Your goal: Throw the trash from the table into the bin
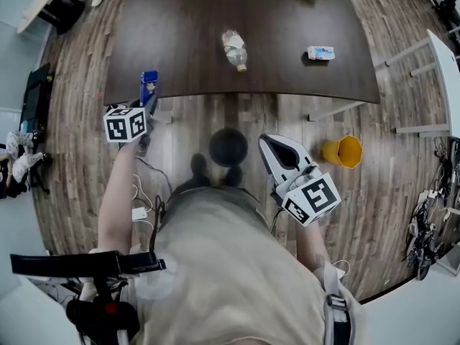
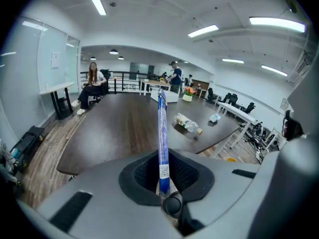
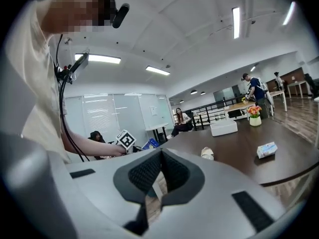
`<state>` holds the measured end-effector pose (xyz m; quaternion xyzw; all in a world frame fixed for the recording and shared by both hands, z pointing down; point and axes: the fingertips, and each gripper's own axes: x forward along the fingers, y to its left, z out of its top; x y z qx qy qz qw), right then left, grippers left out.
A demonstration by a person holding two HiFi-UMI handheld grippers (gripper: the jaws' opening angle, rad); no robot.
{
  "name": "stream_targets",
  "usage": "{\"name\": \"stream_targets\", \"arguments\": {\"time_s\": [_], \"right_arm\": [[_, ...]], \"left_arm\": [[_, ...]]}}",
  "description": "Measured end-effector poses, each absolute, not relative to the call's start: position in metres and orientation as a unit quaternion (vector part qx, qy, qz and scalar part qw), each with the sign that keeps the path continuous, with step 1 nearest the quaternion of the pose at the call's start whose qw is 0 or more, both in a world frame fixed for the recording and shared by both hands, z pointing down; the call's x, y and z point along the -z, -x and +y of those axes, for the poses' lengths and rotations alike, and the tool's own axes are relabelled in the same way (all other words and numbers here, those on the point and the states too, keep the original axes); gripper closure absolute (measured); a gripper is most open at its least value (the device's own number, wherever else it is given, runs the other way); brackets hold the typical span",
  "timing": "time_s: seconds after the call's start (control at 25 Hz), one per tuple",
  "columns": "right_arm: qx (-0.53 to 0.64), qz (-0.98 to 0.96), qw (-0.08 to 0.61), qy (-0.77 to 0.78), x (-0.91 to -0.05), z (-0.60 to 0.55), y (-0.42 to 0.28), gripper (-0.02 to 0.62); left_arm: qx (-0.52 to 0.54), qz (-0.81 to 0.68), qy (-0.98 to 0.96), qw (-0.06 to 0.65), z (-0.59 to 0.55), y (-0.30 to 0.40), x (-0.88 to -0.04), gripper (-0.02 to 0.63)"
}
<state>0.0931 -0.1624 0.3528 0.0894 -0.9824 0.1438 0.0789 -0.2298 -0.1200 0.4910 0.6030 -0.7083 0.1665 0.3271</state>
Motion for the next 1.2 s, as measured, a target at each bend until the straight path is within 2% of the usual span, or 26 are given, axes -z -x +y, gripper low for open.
{"name": "stream_targets", "arguments": {"time_s": [0.32,0.8,1.2], "right_arm": [[-0.142,-0.982,0.087,-0.087,-0.350,-0.137,-0.074,0.584],[-0.087,-0.987,0.108,-0.082,-0.313,-0.038,0.026,0.584],[-0.072,-0.982,0.135,-0.106,-0.313,0.045,0.065,0.584]], "left_arm": [[-0.165,-0.700,-0.622,0.310,-0.101,0.230,-0.478,0.572],[-0.132,-0.683,-0.666,0.269,-0.033,0.289,-0.442,0.572],[-0.113,-0.646,-0.701,0.279,0.015,0.311,-0.458,0.572]]}}
